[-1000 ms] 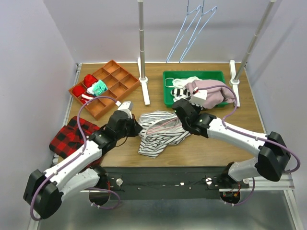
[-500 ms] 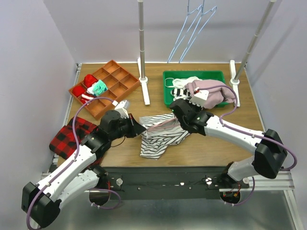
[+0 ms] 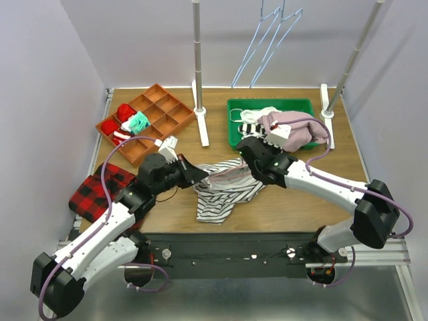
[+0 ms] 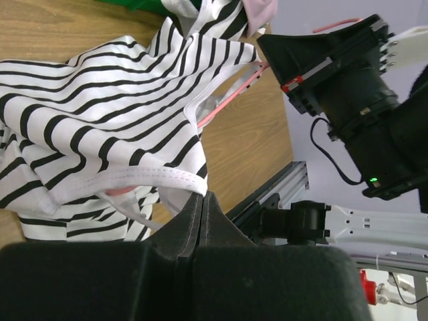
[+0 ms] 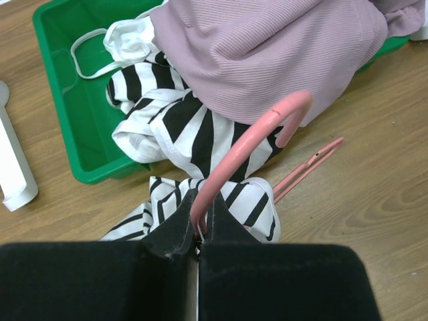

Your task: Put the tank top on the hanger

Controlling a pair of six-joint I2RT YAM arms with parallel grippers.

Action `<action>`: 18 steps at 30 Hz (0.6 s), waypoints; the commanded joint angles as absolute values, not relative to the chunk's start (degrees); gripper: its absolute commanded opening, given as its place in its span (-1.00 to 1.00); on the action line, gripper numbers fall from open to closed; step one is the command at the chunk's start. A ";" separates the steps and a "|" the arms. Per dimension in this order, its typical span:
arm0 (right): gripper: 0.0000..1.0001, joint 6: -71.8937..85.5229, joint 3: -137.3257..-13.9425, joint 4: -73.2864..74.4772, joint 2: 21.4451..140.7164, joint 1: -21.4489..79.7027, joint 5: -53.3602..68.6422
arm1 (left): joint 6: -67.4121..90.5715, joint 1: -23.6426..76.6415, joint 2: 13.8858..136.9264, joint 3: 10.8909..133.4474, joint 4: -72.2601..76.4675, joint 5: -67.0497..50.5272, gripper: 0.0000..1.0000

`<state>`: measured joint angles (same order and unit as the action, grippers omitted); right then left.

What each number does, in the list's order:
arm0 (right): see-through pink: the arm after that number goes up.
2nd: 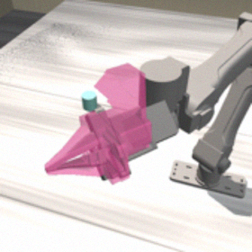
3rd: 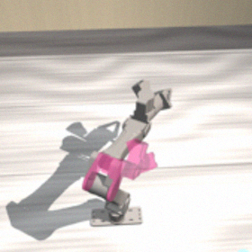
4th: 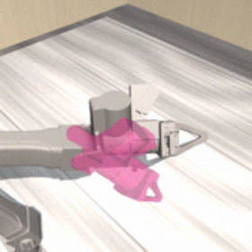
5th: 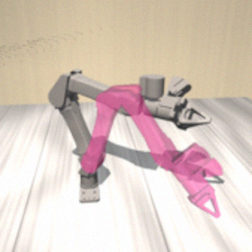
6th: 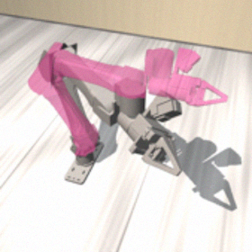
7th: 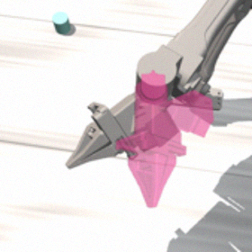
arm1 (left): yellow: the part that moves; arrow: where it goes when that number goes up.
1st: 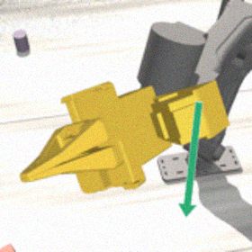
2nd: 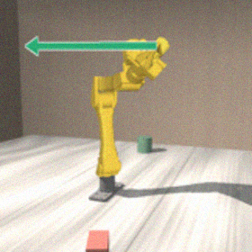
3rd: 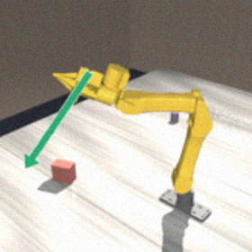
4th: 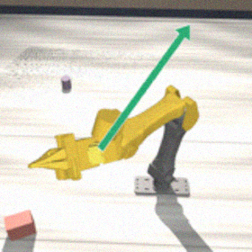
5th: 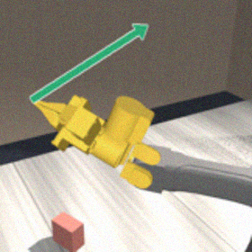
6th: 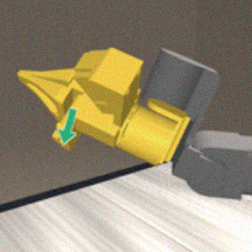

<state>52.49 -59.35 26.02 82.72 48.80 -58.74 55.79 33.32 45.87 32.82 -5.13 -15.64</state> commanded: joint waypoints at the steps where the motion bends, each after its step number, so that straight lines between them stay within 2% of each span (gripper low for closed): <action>1: -0.99 54.41 -61.52 26.02 81.66 48.78 -55.37 | 54.59 32.96 48.69 32.52 -5.35 -13.10 -1.00; 12: -0.99 53.44 -62.67 26.01 79.63 48.87 -53.44 | 47.12 32.70 47.72 34.54 -14.67 -2.91 -0.95; 18: -0.99 53.17 -63.10 26.19 79.63 48.87 -53.87 | 44.30 32.61 48.86 37.09 -16.00 -3.16 -0.95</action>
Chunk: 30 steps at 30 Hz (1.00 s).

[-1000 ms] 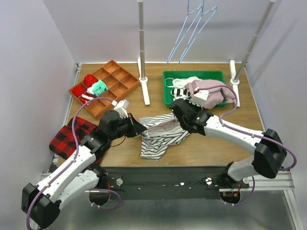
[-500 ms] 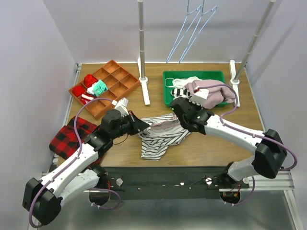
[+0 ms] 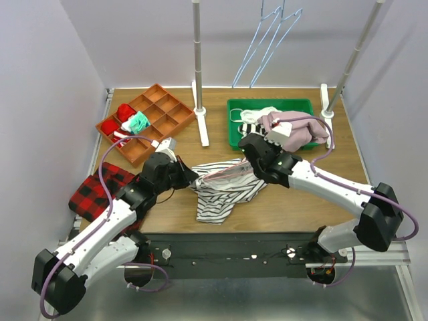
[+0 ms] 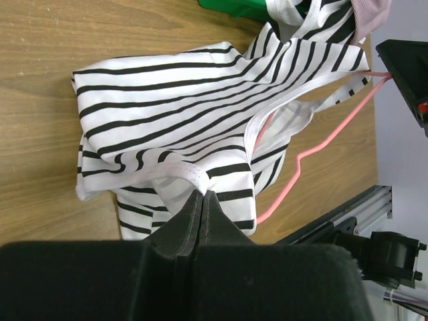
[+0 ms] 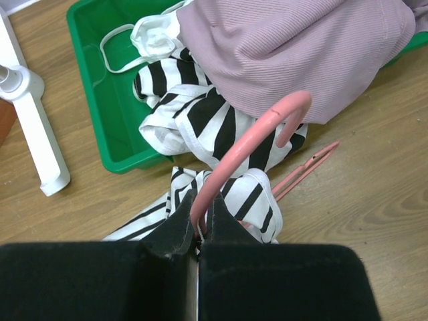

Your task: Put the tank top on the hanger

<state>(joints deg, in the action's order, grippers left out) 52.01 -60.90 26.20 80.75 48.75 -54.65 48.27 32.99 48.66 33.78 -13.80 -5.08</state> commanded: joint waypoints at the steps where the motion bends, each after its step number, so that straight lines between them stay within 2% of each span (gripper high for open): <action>1: -0.99 53.00 -63.37 26.19 79.98 48.78 -53.96 | 44.04 32.61 49.04 37.44 -16.34 -3.51 -0.95; 16: -0.99 53.79 -67.85 25.40 86.40 48.87 -53.17 | 44.47 32.61 48.25 41.13 -15.21 -11.69 -1.00; 26: -0.99 55.63 -68.73 25.58 87.98 49.04 -53.26 | 48.78 32.70 53.17 39.90 -7.13 -12.57 -1.00; 28: -0.99 56.07 -68.82 26.01 88.24 49.30 -53.70 | 48.78 32.70 54.66 39.90 -6.16 -13.36 -0.86; 30: -0.99 56.16 -69.08 26.37 88.42 49.39 -54.05 | 48.52 32.70 55.54 40.17 -5.71 -13.62 -0.81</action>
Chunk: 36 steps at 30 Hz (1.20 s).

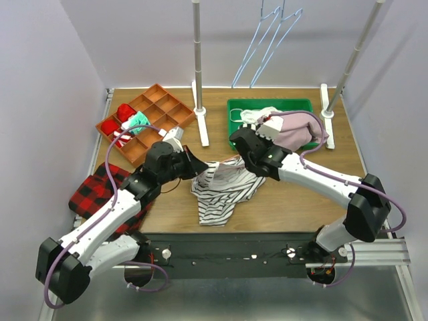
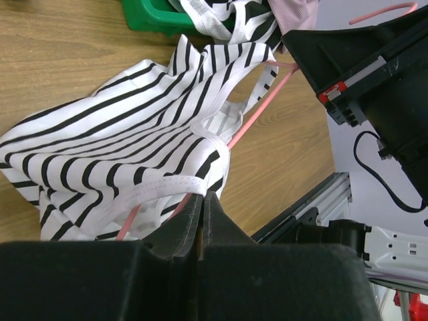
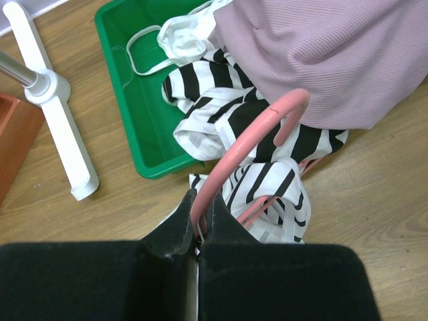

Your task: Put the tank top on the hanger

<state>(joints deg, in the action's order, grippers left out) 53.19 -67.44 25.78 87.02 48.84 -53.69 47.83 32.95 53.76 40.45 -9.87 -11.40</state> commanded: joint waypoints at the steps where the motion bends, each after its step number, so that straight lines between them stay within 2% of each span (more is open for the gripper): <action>1: -0.99 56.25 -69.26 26.72 88.33 49.48 -54.40 | 48.25 32.70 56.07 40.17 -5.63 -14.06 -0.78; 2: -0.99 56.34 -69.61 27.41 88.42 49.57 -54.58 | 47.47 32.70 56.16 40.34 -5.63 -14.24 -0.56; 3: -0.99 56.51 -69.87 27.94 88.24 49.57 -54.67 | 47.11 32.70 56.34 40.43 -5.97 -14.15 -0.43; 4: -0.99 56.51 -70.05 28.38 88.16 49.57 -54.67 | 46.59 32.70 55.99 40.60 -6.59 -13.19 -0.15; 7: -0.99 56.60 -70.75 30.49 87.45 49.92 -54.41 | 44.39 32.70 55.29 41.57 -8.34 -13.01 -0.06; 10: -0.99 55.90 -71.36 31.73 85.88 50.36 -54.14 | 41.23 32.70 54.06 44.38 -11.42 -12.83 0.11; 11: -0.99 54.51 -71.45 31.73 85.35 50.36 -53.97 | 40.09 32.70 53.79 46.30 -13.17 -13.09 0.24; 17: -0.99 50.55 -74.61 32.25 82.27 50.71 -53.00 | 29.98 32.70 54.05 57.10 -22.74 -15.28 0.67; 20: -0.99 49.57 -76.28 32.69 82.09 50.71 -52.74 | 25.24 32.70 55.81 61.07 -26.79 -17.66 0.74; 27: -0.99 46.94 -81.90 35.42 83.14 51.33 -52.65 | 19.96 32.70 55.46 65.74 -30.58 -14.51 0.71; 36: -0.99 40.08 -91.93 42.18 86.48 52.21 -53.52 | 18.98 32.70 53.09 65.30 -22.33 -20.12 0.58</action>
